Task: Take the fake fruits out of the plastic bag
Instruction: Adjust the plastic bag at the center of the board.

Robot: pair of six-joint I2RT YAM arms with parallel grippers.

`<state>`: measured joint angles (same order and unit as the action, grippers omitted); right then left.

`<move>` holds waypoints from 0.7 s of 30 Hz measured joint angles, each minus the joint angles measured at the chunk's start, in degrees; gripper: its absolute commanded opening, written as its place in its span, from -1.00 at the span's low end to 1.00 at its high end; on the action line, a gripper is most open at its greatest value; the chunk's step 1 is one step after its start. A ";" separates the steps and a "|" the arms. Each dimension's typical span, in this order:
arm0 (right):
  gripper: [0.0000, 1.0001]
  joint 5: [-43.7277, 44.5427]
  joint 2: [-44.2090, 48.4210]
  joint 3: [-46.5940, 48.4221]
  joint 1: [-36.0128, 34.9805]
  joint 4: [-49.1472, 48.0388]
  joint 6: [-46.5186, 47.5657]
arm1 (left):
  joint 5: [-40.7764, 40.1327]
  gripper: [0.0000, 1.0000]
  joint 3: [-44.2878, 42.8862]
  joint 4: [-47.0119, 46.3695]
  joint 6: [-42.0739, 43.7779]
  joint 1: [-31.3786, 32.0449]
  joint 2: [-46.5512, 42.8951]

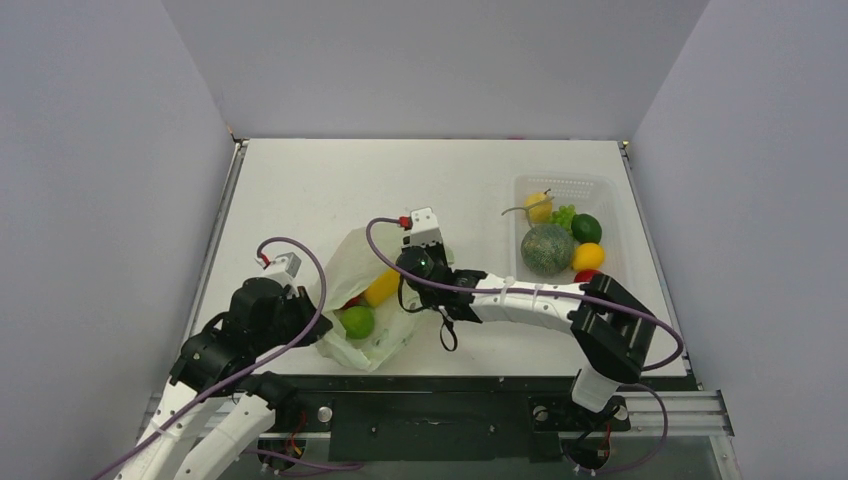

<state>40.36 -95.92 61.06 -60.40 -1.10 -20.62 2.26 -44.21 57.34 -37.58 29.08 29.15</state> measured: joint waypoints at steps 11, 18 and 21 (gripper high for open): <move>0.26 -11.91 7.41 3.15 -1.86 14.01 -0.11 | 4.66 -1.00 2.47 -6.78 -1.81 0.00 3.54; 0.27 -13.70 18.51 -0.96 -14.64 20.90 -0.96 | 5.53 -1.00 2.05 -7.28 -0.44 0.00 4.20; 0.08 -15.04 19.30 -0.96 -16.22 20.37 -2.16 | 5.62 -1.00 0.90 -6.80 0.79 0.00 5.79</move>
<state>25.32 -76.62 60.10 -76.62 19.27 -22.79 7.88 -43.31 50.54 -36.80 29.08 34.94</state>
